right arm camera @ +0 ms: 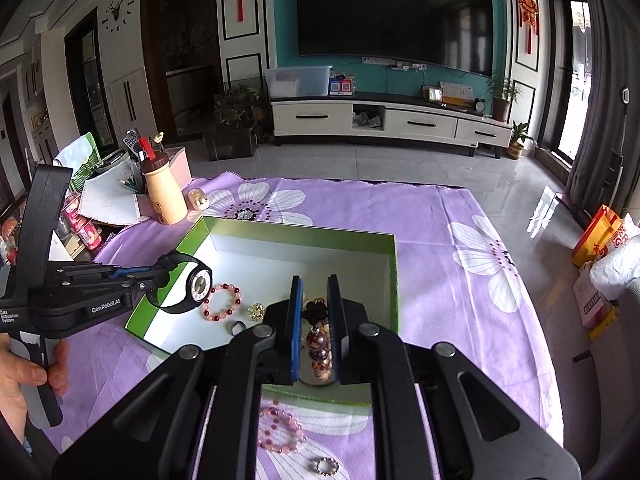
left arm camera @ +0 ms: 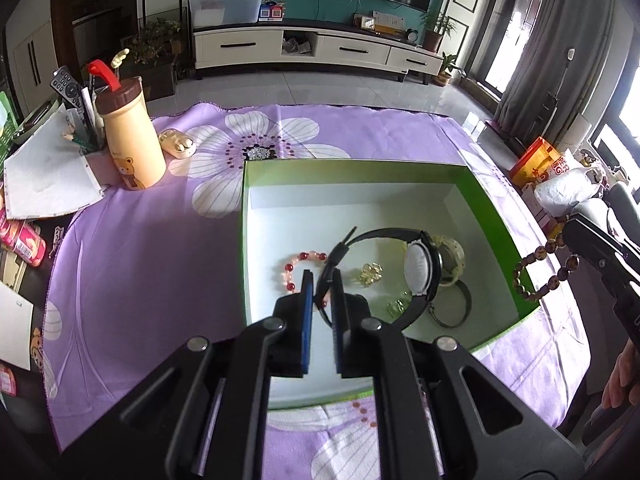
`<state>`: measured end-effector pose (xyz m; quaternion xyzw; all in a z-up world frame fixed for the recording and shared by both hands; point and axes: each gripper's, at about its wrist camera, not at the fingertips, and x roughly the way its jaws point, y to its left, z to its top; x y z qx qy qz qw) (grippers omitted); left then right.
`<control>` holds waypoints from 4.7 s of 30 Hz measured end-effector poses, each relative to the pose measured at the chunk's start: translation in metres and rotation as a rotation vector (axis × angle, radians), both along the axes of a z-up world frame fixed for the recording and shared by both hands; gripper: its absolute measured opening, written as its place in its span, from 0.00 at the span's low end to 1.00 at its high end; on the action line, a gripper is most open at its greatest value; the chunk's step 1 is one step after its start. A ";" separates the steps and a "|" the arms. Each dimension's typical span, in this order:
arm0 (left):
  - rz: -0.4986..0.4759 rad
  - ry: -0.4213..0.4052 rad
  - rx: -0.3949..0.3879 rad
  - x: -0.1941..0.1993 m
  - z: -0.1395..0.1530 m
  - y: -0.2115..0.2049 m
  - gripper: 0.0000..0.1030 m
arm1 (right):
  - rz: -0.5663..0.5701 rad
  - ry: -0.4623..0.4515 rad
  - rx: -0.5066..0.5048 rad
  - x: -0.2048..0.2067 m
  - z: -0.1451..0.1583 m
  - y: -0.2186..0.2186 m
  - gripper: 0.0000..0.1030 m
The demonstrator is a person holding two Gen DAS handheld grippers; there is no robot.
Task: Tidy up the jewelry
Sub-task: 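Carry the black watch and wooden bead bracelet over the green box with both tools, then lower both tools into the box and open them to release, then withdraw both tools from the box toward the remaining jewelry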
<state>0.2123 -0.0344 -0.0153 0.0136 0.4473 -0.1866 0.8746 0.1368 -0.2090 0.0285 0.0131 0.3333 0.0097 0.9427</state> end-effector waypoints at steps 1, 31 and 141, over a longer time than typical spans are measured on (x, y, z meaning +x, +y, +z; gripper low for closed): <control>0.000 0.005 0.005 0.005 -0.002 -0.002 0.08 | 0.000 0.005 0.004 0.005 -0.001 0.000 0.11; 0.048 0.244 0.098 0.104 -0.064 -0.041 0.08 | -0.026 0.221 0.089 0.134 -0.065 0.006 0.11; 0.037 -0.058 0.076 -0.104 0.015 -0.005 0.98 | -0.065 0.140 0.053 -0.090 -0.039 -0.023 0.84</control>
